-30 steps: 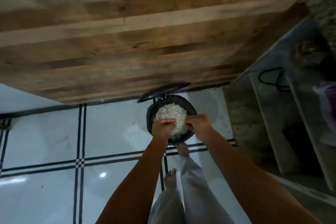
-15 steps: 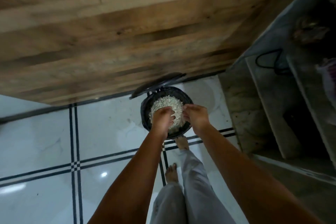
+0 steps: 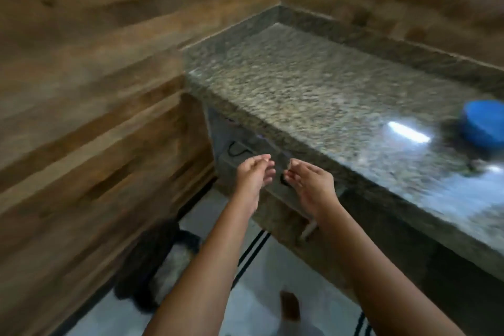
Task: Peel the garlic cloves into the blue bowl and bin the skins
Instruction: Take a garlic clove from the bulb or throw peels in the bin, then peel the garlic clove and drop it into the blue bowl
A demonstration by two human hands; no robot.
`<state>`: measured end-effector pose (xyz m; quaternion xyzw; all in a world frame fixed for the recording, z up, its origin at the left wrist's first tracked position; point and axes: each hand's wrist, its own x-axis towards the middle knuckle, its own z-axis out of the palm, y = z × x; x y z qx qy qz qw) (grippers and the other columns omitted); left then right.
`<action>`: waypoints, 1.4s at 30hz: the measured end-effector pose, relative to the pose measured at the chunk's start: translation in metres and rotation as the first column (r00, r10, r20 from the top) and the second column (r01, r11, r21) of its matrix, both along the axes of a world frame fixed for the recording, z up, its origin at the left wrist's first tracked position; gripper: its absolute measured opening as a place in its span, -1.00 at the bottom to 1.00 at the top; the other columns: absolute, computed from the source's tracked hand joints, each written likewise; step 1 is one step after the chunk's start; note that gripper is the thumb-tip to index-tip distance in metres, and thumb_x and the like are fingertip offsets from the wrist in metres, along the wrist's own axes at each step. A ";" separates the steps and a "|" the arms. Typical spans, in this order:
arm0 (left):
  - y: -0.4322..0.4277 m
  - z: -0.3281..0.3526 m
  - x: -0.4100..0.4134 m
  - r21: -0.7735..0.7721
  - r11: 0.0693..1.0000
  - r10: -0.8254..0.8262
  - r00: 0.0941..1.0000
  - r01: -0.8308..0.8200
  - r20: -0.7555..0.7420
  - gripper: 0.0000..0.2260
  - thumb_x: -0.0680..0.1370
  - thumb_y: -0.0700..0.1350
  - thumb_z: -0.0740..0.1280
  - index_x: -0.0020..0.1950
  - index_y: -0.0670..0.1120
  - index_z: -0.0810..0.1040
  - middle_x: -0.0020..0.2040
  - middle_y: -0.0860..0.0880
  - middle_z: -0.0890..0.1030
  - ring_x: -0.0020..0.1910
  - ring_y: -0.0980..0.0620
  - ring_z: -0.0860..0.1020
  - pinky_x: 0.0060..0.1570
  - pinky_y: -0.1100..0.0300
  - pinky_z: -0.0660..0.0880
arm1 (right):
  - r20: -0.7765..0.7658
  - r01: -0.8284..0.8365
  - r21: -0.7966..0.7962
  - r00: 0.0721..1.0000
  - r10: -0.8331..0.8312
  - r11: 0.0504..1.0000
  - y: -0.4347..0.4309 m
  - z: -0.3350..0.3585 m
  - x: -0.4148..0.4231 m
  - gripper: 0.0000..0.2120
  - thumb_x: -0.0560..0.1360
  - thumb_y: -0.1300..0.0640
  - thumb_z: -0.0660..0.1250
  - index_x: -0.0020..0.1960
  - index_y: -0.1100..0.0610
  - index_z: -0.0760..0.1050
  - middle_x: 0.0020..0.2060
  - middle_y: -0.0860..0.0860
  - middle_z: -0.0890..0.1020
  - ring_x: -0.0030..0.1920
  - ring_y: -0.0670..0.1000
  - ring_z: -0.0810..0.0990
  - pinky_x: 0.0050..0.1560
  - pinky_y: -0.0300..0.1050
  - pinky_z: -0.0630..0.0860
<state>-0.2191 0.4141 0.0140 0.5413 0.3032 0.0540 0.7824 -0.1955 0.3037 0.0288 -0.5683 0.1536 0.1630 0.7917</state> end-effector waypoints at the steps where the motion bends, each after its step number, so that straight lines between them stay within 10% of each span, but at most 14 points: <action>1: -0.027 0.009 0.012 0.022 0.998 -0.066 0.997 0.066 0.026 -0.88 0.62 -0.20 0.18 0.00 -0.09 0.50 -0.19 0.00 0.56 -0.27 0.11 0.51 -0.32 0.34 0.44 | 0.031 0.028 -0.031 0.999 -0.027 0.999 -0.028 0.008 0.006 -0.92 0.52 0.33 0.29 -0.03 0.32 0.54 -0.30 0.12 0.59 -0.33 -0.01 0.57 -0.31 -0.26 0.57; 7: -0.183 0.033 0.065 0.097 0.925 -0.376 0.922 0.367 0.092 -0.87 0.61 -0.20 0.20 -0.07 -0.06 0.50 -0.17 -0.02 0.58 -0.27 0.10 0.52 -0.28 0.30 0.46 | 0.206 0.219 -0.296 0.965 -0.162 0.930 -0.187 0.036 0.029 -0.87 0.46 0.31 0.38 0.01 0.25 0.55 -0.26 0.08 0.61 -0.30 -0.05 0.57 -0.36 -0.27 0.51; 17: -0.392 0.036 0.126 0.044 0.800 -0.599 0.795 0.598 0.098 -0.86 0.59 -0.26 0.21 -0.10 -0.09 0.51 -0.21 -0.05 0.57 -0.32 0.10 0.51 -0.40 0.36 0.47 | 0.165 0.442 -0.295 0.897 -0.410 0.847 -0.393 0.034 0.076 -0.88 0.54 0.30 0.26 0.04 0.27 0.53 -0.28 0.08 0.59 -0.31 0.01 0.54 -0.32 -0.16 0.51; 35: -0.463 -0.008 0.226 0.363 0.583 -0.765 0.642 0.727 -0.057 -0.90 0.52 -0.28 0.30 -0.04 -0.11 0.57 -0.18 -0.04 0.58 -0.18 0.00 0.52 -0.06 0.07 0.52 | 0.046 0.510 -0.460 0.831 -0.554 0.727 -0.489 -0.017 0.153 -0.91 0.48 0.33 0.33 -0.16 0.19 0.53 -0.24 0.12 0.59 -0.38 -0.01 0.52 -0.52 -0.21 0.47; 42: -0.463 -0.013 0.255 0.451 0.522 -0.794 0.605 0.723 -0.050 -0.87 0.52 -0.29 0.28 -0.03 -0.09 0.57 -0.11 -0.07 0.61 -0.18 0.04 0.54 -0.07 0.10 0.52 | 0.137 0.406 -0.689 0.886 -0.442 0.600 -0.492 -0.022 0.191 -0.74 0.47 0.36 0.33 0.12 0.17 0.54 -0.02 0.06 0.60 -0.21 -0.02 0.59 -0.38 -0.25 0.53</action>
